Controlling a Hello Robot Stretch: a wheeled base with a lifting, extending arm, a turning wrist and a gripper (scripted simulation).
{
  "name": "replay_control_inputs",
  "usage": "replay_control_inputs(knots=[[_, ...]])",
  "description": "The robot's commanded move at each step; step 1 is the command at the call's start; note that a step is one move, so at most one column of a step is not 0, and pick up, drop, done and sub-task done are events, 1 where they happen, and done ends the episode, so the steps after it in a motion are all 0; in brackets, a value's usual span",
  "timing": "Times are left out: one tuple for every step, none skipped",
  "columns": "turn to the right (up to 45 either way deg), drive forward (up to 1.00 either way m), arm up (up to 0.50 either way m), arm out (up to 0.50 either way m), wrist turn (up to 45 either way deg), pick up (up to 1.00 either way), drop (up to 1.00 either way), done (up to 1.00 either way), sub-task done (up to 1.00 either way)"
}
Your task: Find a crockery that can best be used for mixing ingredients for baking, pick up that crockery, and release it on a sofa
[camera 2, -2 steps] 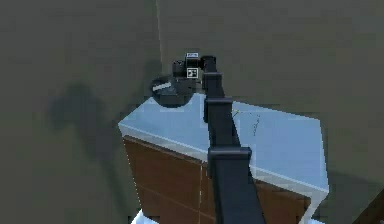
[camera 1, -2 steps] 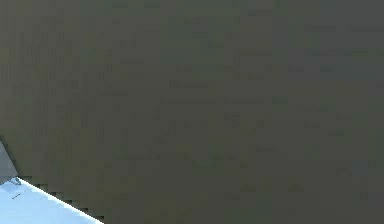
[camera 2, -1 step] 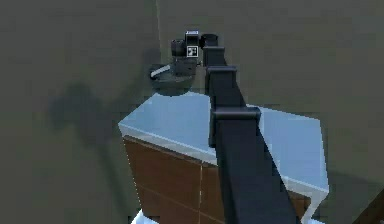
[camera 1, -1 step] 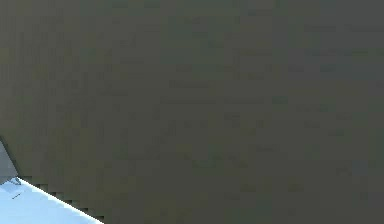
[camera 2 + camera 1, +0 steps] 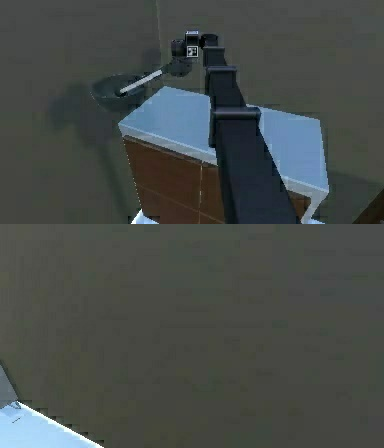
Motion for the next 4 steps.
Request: replay_control_inputs(knots=[[0.0, 0.00, 0.00, 0.00, -45.0, 0.00, 0.00, 0.00, 0.00], [0.0, 0.00, 0.00, 0.00, -18.0, 0.00, 0.00, 0.00, 0.00], [0.0, 0.00, 0.00, -0.44, 0.0, 0.00, 0.00, 0.00, 0.00], [-45.0, 0.00, 0.00, 0.00, 0.0, 0.00, 0.00, 0.00, 0.00]])
